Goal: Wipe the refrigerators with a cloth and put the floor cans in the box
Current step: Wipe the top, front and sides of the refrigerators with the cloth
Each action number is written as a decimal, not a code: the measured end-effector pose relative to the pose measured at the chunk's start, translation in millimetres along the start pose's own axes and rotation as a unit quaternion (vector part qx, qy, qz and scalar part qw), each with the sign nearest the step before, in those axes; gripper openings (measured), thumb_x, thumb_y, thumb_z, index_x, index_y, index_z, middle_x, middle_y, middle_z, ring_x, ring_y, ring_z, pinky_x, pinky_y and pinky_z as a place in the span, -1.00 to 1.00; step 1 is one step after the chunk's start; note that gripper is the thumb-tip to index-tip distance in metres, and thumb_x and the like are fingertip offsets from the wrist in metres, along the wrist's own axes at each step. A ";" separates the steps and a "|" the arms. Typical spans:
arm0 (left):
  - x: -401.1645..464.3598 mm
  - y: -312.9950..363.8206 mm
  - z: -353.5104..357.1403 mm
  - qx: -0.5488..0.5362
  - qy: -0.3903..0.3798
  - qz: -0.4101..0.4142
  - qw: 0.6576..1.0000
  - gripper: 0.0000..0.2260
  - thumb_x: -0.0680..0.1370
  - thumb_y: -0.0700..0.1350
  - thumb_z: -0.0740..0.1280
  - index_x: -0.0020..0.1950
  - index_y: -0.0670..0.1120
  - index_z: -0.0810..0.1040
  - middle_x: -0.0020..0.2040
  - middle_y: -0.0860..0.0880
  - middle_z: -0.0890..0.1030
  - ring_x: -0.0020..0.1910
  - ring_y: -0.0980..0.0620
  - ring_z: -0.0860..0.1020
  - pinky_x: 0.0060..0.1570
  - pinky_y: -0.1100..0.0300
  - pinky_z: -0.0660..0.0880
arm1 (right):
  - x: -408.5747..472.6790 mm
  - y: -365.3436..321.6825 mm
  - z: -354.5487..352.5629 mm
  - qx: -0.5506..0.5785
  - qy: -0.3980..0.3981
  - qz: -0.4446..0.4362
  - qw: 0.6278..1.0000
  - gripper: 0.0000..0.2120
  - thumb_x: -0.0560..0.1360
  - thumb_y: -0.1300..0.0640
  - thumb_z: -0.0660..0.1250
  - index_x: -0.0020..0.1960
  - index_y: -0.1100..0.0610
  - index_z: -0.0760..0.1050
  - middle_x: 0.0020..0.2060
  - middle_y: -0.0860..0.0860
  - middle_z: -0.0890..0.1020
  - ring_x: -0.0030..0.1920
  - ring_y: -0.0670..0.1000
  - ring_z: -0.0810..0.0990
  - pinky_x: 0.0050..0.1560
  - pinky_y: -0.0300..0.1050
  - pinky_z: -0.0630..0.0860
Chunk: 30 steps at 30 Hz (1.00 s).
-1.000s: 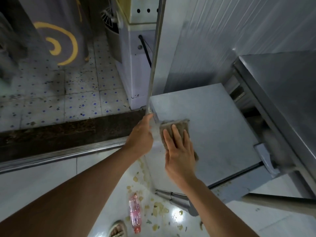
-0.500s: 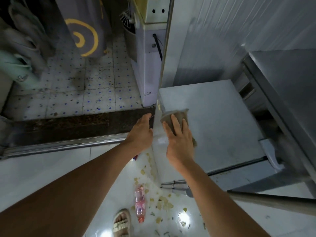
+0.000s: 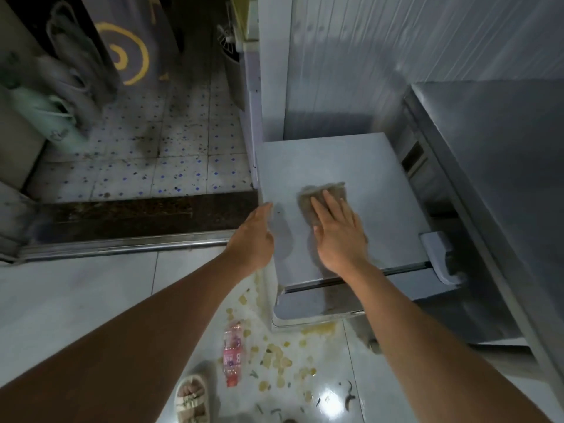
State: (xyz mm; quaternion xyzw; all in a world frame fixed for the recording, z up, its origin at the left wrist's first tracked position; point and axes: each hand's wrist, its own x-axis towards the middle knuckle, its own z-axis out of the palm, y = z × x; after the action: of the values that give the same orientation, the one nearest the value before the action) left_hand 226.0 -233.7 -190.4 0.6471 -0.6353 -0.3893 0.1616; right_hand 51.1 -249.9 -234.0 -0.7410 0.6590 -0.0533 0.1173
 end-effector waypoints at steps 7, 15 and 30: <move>0.5 6.3 27.7 0.109 -0.018 -0.006 0.994 -0.42 0.51 -0.35 0.13 0.52 -0.11 0.11 0.56 -0.02 0.00 0.53 0.00 0.04 0.49 0.13 0.04 | -7.2 63.5 -24.1 -0.002 0.013 0.184 0.983 -0.44 0.61 0.05 0.05 0.54 0.01 -0.10 0.54 0.04 -0.12 0.52 0.22 -0.07 0.50 0.16 -0.04; 5.9 21.2 32.8 0.213 0.014 -0.011 0.977 -0.51 0.52 -0.21 0.22 0.45 -0.12 0.24 0.52 -0.07 0.13 0.51 -0.02 0.08 0.43 0.06 0.15 | -41.2 -15.4 4.5 0.027 0.003 -0.012 1.000 -0.48 0.59 0.05 0.05 0.53 -0.04 0.04 0.54 -0.07 0.00 0.53 0.12 -0.06 0.49 0.08 -0.08; 13.0 33.0 52.5 0.352 0.028 -0.027 0.935 -0.42 0.50 0.20 0.25 0.46 0.15 0.11 0.45 -0.19 0.13 0.43 -0.17 0.15 0.27 -0.12 0.27 | 37.4 109.3 -46.4 0.002 -0.003 0.219 0.976 -0.37 0.59 0.06 0.10 0.54 0.13 -0.14 0.49 0.20 -0.02 0.41 0.32 0.16 0.36 0.18 0.21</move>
State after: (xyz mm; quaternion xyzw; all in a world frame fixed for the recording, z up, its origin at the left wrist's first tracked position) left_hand 164.3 -235.7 -204.9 0.6898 -0.7095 -0.1263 -0.0693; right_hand -60.4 -303.0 -218.6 -0.5788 0.8046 -0.0258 0.1299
